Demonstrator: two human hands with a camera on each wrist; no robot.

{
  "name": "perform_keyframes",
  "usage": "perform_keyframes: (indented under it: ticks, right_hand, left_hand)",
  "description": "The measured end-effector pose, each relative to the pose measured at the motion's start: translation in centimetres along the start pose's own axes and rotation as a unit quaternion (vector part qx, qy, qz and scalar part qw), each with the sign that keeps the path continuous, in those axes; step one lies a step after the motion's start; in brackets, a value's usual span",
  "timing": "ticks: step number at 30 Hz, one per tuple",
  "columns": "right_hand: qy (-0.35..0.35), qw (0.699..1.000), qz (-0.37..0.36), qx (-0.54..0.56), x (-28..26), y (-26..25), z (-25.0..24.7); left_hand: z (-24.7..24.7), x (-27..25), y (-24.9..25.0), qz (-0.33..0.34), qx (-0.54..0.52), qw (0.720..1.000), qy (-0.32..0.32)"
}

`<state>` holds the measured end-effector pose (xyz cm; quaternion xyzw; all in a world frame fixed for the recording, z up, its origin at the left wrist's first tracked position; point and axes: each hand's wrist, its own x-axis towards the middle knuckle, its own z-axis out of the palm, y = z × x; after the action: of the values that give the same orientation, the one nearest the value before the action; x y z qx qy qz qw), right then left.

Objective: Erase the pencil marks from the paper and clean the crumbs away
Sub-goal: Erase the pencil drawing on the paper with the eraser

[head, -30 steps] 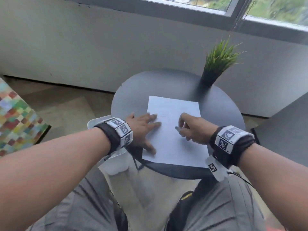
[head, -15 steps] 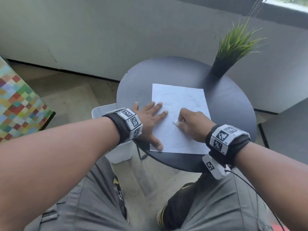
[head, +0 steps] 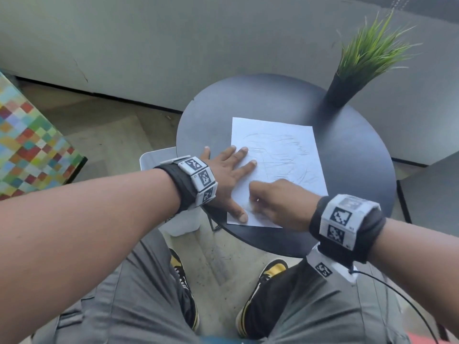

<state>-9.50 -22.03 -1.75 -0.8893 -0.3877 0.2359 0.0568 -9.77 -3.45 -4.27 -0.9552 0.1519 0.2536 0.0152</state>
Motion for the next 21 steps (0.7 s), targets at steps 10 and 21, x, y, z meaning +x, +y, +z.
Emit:
perform_keyframes:
  ticks: [10,21]
  right_hand:
    - [0.022,0.998,0.045,0.036,-0.9,0.5,0.8]
    - [0.09,0.985,0.14,0.04,-0.2,2.9,-0.9]
  left_hand:
    - [-0.2,0.0,0.7,-0.013,0.012,1.0,0.002]
    - [-0.3,0.2,0.9,-0.022,0.013,1.0,0.003]
